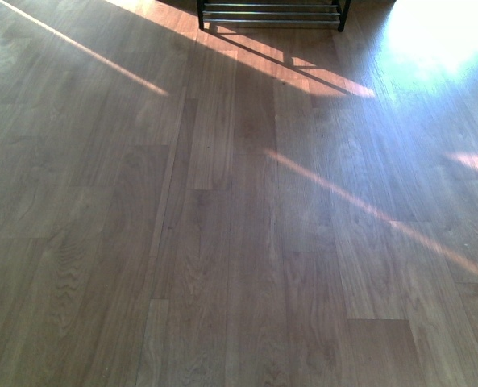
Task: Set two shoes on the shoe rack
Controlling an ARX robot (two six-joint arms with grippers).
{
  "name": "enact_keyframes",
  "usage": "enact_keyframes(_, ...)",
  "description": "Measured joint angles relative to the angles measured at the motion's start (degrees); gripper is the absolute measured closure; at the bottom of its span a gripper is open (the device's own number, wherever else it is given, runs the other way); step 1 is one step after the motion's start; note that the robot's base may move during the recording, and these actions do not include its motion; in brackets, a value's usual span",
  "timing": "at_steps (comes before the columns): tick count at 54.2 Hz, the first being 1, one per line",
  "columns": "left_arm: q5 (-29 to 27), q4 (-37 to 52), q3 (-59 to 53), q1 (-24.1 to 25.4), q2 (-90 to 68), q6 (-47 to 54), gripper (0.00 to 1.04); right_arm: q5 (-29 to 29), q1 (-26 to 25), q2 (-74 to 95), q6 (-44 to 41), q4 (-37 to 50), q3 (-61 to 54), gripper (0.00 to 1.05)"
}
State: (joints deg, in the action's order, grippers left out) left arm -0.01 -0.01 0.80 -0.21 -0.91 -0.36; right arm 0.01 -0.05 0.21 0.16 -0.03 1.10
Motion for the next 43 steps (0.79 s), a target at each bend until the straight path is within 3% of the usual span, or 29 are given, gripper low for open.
enact_keyframes(43, 0.0, 0.0, 0.0, 0.0, 0.0, 0.0, 0.09, 0.0, 0.0, 0.0, 0.0, 0.0, 0.0, 0.09)
